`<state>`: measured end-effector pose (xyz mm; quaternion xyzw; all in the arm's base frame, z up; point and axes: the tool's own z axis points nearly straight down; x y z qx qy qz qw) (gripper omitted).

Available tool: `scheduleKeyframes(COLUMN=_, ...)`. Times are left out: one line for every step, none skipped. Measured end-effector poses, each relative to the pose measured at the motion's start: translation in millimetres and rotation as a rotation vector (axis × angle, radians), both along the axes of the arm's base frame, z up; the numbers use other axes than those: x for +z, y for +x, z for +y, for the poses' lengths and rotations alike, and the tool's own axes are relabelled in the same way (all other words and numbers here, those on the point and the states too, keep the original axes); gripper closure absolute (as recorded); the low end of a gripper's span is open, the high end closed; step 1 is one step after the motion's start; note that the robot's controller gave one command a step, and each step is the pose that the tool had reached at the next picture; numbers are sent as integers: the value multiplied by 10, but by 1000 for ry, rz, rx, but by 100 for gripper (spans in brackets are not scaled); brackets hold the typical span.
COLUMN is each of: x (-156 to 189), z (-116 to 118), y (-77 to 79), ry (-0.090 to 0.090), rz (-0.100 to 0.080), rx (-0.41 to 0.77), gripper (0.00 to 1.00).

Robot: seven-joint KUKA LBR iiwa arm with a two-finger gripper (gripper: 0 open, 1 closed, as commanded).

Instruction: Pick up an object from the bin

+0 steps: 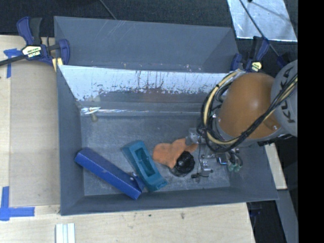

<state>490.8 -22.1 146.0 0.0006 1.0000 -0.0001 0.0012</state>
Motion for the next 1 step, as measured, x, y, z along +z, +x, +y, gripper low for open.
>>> scheduleKeyframes(x=-529, z=190, y=336, ry=1, rz=-7, rx=-45, gripper=0)
